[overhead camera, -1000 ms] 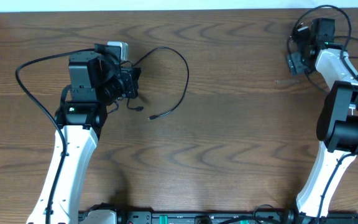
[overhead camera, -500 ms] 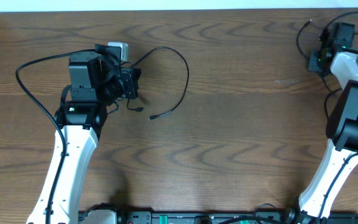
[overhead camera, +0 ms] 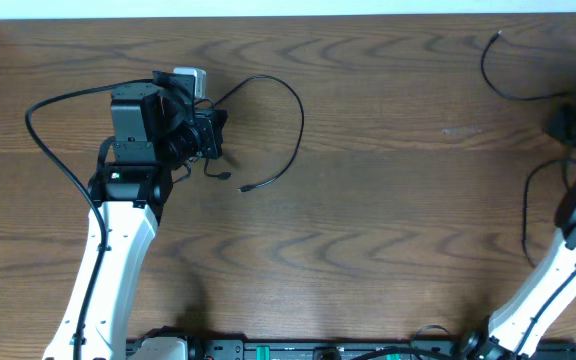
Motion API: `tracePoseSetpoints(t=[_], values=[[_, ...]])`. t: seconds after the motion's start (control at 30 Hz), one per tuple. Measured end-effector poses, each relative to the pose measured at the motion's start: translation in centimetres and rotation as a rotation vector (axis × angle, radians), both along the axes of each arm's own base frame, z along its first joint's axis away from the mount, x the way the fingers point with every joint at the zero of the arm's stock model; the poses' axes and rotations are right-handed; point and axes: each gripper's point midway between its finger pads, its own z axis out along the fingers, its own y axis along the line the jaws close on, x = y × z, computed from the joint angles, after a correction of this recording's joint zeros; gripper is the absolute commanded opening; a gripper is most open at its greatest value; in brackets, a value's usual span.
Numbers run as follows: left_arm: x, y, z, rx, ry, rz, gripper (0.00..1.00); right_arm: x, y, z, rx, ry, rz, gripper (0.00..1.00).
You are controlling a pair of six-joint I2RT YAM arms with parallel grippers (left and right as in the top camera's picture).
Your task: Untangle cables
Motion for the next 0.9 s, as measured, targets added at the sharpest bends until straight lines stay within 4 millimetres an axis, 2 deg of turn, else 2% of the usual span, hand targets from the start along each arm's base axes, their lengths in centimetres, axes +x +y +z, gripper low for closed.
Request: tracePoseSetpoints(t=[0.13,0.37,0.5,0.63,0.67,0.8,0.9], values=[[0.0,0.0,0.0,0.000,0.000,0.000,0.08,-4.1,-3.8,-0.1,0.016,0.040,-0.122,0.01],[0.0,0.0,0.0,0.000,0.000,0.000,0.08,-8.9,-7.6,-0.1,0.076,0.043,-0.252,0.01],[0.0,-0.1,0.0,0.000,0.000,-0.003,0.08,-11.4,-9.0,-0.1,0.129,0.033,-0.329,0.01],[-0.1,-0.7,0.0,0.002,-0.002,-0.020,0.08,-12.1,-9.3,-0.2,0.189,-0.015,-0.365,0.01],[-0.2,-0.9,0.0,0.004,-0.003,-0.026,0.08,-12.0,-9.4,-0.2,0.211,-0.039,-0.366,0.06],[-0.3,-1.3,0.0,0.014,-0.010,-0.046,0.08,-10.6,-9.3,0.0,0.307,-0.152,-0.324,0.54],[-0.3,-1.3,0.0,0.016,-0.011,-0.047,0.08,-8.7,-8.5,0.4,0.361,-0.232,-0.260,0.80]])
